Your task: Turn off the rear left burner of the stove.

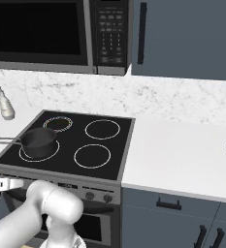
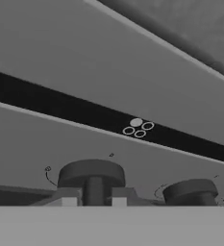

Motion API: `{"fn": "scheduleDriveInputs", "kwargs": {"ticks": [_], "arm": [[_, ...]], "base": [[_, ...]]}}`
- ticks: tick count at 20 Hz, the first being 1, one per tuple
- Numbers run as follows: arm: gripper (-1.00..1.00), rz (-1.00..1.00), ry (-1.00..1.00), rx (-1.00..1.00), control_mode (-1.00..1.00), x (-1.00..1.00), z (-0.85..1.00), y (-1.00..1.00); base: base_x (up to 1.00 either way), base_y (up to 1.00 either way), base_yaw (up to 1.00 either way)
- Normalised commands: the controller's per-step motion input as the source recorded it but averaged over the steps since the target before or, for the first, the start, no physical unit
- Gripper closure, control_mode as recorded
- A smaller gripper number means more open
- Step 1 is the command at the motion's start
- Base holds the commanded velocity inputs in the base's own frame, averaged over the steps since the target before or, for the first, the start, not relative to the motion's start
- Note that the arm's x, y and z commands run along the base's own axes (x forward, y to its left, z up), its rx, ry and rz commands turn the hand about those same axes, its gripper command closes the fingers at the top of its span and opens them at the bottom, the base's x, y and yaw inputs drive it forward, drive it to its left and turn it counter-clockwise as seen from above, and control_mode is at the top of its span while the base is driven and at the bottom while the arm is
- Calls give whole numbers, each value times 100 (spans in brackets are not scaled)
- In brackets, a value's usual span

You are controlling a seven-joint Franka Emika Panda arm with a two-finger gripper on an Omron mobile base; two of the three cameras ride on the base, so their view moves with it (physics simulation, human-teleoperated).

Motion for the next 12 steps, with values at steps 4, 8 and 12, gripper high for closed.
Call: {"fn": "scheduleDriveInputs", "kwargs": {"ticks": [4, 8, 12], "arm": [[100, -30, 0, 59, -100, 0, 1, -25], [100, -30, 0, 58, -100, 0, 2, -23], [100, -9, -7, 20, -100, -8, -6, -2]], "base": [[0, 0, 0], [0, 0, 0], [0, 0, 0]]}}
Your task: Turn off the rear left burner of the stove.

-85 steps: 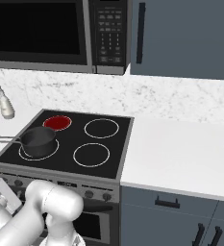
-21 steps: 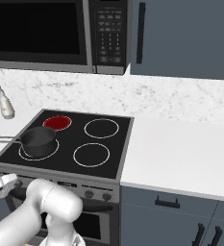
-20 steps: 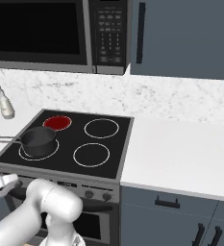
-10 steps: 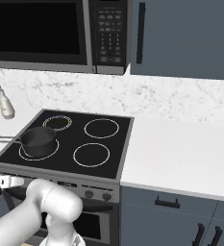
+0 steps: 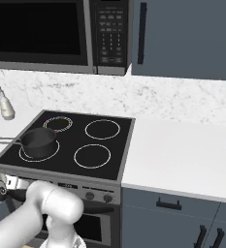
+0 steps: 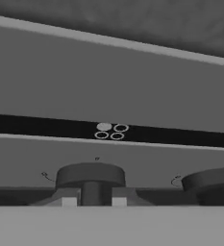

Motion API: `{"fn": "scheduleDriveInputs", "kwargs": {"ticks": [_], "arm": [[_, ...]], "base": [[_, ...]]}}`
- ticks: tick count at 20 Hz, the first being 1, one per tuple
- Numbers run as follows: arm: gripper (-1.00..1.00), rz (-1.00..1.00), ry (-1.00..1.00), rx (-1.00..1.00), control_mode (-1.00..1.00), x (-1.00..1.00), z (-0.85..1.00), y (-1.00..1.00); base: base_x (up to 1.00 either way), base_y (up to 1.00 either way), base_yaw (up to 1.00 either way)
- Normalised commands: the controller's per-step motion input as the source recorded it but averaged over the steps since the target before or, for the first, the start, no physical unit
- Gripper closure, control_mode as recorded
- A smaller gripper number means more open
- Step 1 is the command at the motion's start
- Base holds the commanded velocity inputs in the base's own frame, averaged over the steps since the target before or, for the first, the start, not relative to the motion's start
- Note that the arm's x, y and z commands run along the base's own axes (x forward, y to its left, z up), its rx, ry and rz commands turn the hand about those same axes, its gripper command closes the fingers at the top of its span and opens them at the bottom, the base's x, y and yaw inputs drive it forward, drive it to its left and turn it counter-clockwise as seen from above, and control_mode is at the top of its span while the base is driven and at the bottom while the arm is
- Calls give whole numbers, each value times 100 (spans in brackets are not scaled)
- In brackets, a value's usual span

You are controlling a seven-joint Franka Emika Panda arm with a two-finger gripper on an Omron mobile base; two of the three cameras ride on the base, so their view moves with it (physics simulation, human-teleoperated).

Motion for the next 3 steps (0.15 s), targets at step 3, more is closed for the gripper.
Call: {"fn": "scheduleDriveInputs", "kwargs": {"ticks": [3], "arm": [[100, 0, 1, 0, -100, 0, 0, 0]], "base": [[0, 0, 0]]}}
